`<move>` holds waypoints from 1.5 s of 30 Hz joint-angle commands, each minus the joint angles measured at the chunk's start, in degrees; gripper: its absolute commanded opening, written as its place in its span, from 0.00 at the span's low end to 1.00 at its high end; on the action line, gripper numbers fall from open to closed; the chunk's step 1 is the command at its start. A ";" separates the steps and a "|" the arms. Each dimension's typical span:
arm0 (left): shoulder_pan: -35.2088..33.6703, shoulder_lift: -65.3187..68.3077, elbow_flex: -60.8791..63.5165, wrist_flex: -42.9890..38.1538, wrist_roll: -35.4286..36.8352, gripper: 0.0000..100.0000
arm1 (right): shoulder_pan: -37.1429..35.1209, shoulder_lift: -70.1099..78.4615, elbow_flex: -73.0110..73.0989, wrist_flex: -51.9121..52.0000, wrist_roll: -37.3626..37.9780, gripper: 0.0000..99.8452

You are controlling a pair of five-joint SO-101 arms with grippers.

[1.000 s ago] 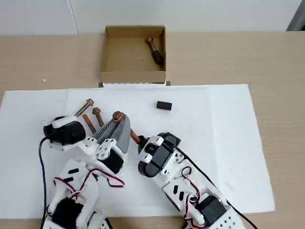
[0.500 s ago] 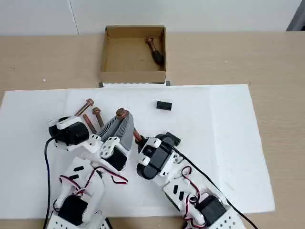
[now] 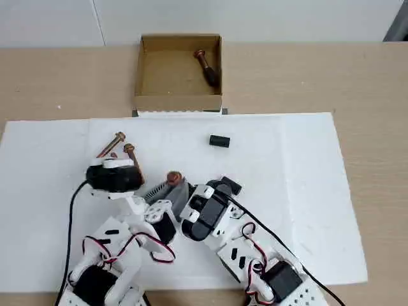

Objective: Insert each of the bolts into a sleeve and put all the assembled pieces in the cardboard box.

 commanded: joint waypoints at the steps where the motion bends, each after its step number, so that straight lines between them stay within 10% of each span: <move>1: 0.26 -0.62 -1.98 0.62 0.18 0.01 | 0.22 -0.84 -3.87 -1.89 0.44 0.00; 9: -1.14 -0.44 -1.89 0.62 -5.36 0.25 | 0.22 -0.84 -3.87 -1.89 0.53 0.00; 23: -9.49 -0.44 -7.34 4.48 -12.04 0.24 | 1.01 -0.84 -3.78 -1.54 0.35 0.00; 29: -16.44 -0.53 -8.92 6.86 -12.40 0.01 | 9.98 -0.31 -7.82 0.84 -2.55 0.00; 45: -28.66 -0.62 5.32 7.12 -40.53 0.01 | 18.77 21.41 -34.02 12.97 -25.32 0.00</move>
